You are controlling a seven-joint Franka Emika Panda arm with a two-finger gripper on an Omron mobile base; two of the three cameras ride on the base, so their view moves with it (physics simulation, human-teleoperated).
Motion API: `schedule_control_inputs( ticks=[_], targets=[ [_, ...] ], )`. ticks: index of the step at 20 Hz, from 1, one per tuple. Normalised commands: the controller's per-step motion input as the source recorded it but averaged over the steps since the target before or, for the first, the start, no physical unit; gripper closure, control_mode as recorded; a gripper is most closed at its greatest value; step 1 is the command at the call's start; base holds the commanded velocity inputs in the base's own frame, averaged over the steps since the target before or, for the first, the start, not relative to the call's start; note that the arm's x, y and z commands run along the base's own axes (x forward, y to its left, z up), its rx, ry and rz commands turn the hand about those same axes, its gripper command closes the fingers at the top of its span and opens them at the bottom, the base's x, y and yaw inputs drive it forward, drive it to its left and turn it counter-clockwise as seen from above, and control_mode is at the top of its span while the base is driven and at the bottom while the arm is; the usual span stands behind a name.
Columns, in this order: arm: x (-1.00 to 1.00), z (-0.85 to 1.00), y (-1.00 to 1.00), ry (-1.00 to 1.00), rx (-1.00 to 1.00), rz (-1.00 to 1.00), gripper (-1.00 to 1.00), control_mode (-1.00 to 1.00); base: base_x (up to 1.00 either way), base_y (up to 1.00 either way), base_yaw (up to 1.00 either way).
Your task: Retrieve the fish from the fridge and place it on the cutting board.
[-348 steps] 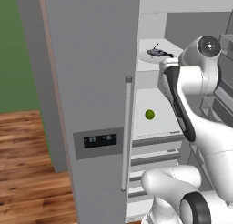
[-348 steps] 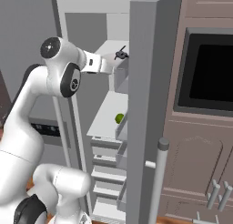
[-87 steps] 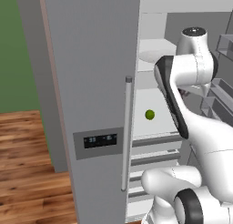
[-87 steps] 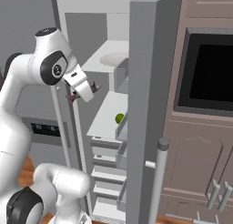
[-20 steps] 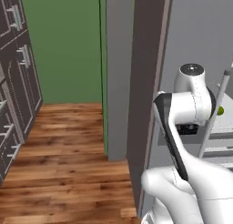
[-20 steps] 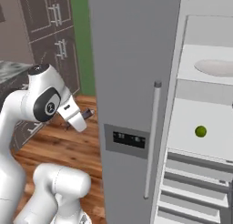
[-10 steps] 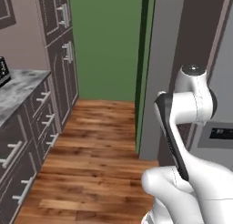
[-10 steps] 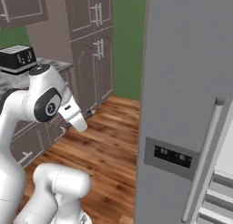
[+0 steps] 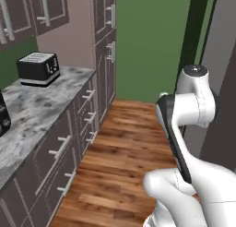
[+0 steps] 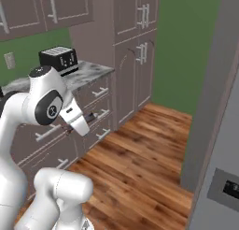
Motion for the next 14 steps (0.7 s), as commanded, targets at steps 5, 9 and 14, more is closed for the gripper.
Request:
schedule_control_inputs(
  ticks=[5, 9, 14],
  targets=[
    [0.0, 0.0, 0.0, 0.0, 0.0, 0.0, 1.0, 1.0, -0.02, 0.76, 0.26],
    [0.0, 0.0, 0.0, 0.0, 0.0, 0.0, 1.0, 1.0, 0.0, 0.95, 0.38],
    [0.0, 0.0, 0.0, 0.0, 0.0, 0.0, 1.0, 1.0, 0.0, 0.7, 0.49]
  ],
)
